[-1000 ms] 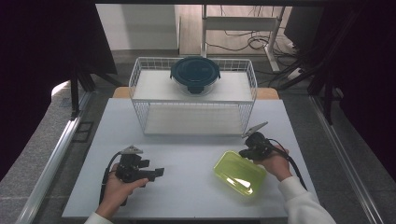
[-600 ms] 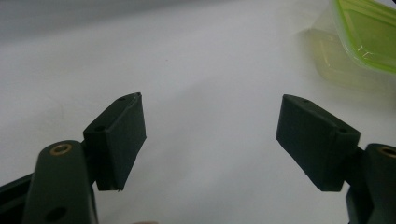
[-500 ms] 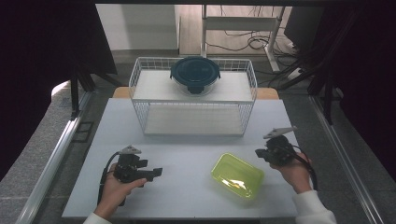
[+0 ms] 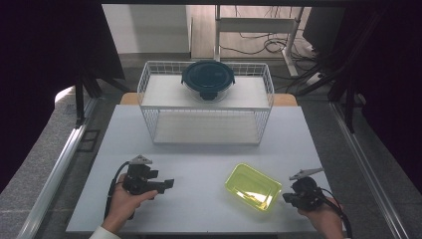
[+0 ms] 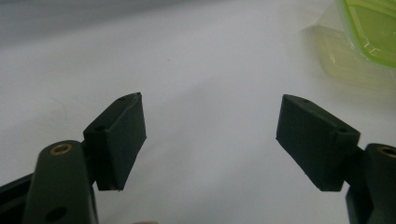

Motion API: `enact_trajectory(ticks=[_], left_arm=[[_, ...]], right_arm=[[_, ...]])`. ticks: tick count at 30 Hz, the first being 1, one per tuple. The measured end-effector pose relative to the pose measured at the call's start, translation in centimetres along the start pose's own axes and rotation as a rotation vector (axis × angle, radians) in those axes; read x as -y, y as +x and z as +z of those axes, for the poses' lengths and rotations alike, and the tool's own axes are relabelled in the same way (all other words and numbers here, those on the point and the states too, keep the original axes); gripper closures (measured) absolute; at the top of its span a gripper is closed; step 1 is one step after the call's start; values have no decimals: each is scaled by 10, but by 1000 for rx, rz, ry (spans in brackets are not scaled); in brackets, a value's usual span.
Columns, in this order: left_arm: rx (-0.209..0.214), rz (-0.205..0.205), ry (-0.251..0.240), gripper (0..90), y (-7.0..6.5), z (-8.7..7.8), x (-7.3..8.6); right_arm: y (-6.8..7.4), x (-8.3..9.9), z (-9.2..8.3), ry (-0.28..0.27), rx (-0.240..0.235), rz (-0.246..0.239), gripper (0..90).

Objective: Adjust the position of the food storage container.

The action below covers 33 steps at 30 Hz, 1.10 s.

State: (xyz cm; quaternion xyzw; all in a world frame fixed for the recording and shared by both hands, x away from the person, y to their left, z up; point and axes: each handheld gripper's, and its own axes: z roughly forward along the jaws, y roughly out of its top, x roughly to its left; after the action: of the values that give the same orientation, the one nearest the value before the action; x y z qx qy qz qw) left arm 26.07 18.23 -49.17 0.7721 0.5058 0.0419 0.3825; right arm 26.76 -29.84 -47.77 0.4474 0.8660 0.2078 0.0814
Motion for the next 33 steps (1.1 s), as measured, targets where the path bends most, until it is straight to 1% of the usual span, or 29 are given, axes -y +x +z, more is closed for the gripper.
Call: enact_trajectory(ticks=[3, 6, 13, 17, 20, 24, 29, 33], left_arm=[[-5, -4, 0, 233, 1, 0, 1], [-9, -6, -1, 234, 2, -2, 2], [-14, -9, 1, 233, 3, -2, 3], [-16, -11, 0, 234, 4, -2, 3], [-17, -13, 1, 233, 4, -2, 3], [-18, -12, -2, 233, 5, -3, 3], [-22, -17, -6, 234, 8, -5, 3], [-24, -22, -10, 234, 9, -6, 3]], right_arm=[[5, -6, 2, 3, -13, -11, 889], [9, -12, 6, 17, 3, -30, 889], [14, -24, 10, 15, -4, -49, 889], [16, -33, 18, 25, -8, -65, 889], [19, -44, 24, 24, -7, -88, 889], [27, -60, 34, 27, -7, -124, 889], [41, -79, 47, 32, -11, -167, 889], [49, -90, 54, 29, -14, -198, 889]])
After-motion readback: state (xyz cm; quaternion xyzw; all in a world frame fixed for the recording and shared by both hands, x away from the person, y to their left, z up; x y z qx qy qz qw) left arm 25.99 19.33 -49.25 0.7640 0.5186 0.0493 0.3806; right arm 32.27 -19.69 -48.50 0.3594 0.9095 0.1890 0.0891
